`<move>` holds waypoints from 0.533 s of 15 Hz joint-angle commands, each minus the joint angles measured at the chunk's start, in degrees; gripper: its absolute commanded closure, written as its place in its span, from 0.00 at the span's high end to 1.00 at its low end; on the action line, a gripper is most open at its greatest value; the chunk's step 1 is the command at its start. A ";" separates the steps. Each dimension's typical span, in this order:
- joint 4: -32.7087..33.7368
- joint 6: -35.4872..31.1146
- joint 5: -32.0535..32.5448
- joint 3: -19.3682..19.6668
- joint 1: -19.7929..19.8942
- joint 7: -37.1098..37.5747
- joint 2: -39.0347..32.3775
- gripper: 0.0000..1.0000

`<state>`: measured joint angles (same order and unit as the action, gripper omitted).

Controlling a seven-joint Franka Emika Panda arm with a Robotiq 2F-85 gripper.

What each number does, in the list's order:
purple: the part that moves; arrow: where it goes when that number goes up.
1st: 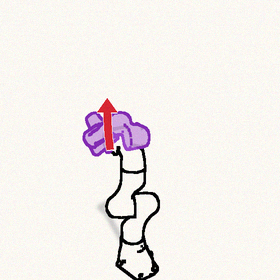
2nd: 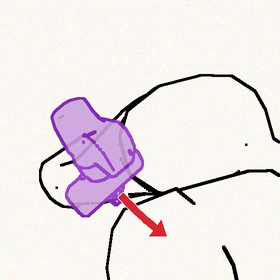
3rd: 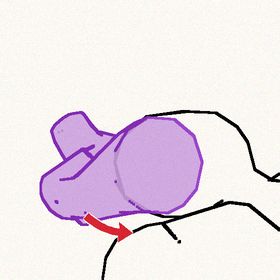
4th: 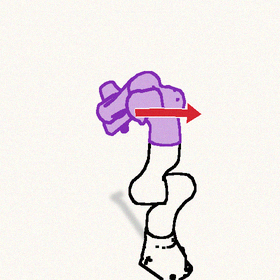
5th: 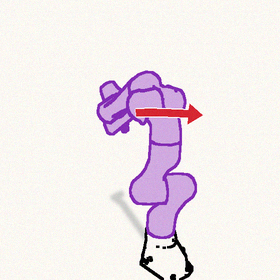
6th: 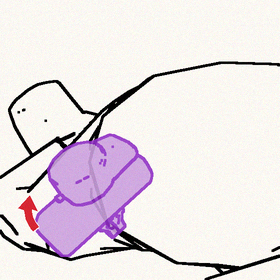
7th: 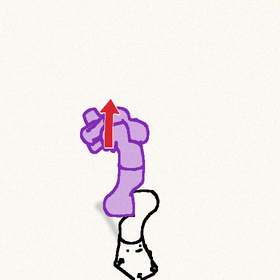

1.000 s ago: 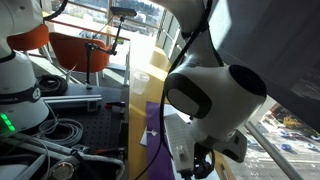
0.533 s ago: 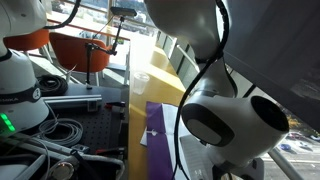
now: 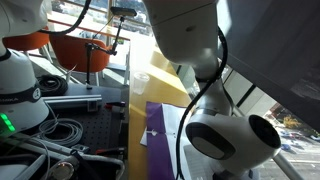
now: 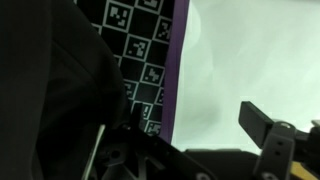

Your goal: Close the purple folder.

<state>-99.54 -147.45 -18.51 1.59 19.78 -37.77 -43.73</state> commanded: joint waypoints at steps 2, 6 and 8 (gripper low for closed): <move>3.42 1.56 2.37 -2.74 2.11 2.95 -2.10 0.69; 3.95 2.18 2.33 -3.77 2.21 4.43 -1.54 0.37; 4.33 2.30 2.35 -4.13 2.09 5.15 -1.36 0.23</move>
<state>-96.77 -147.23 -18.09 -0.78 20.53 -34.73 -45.30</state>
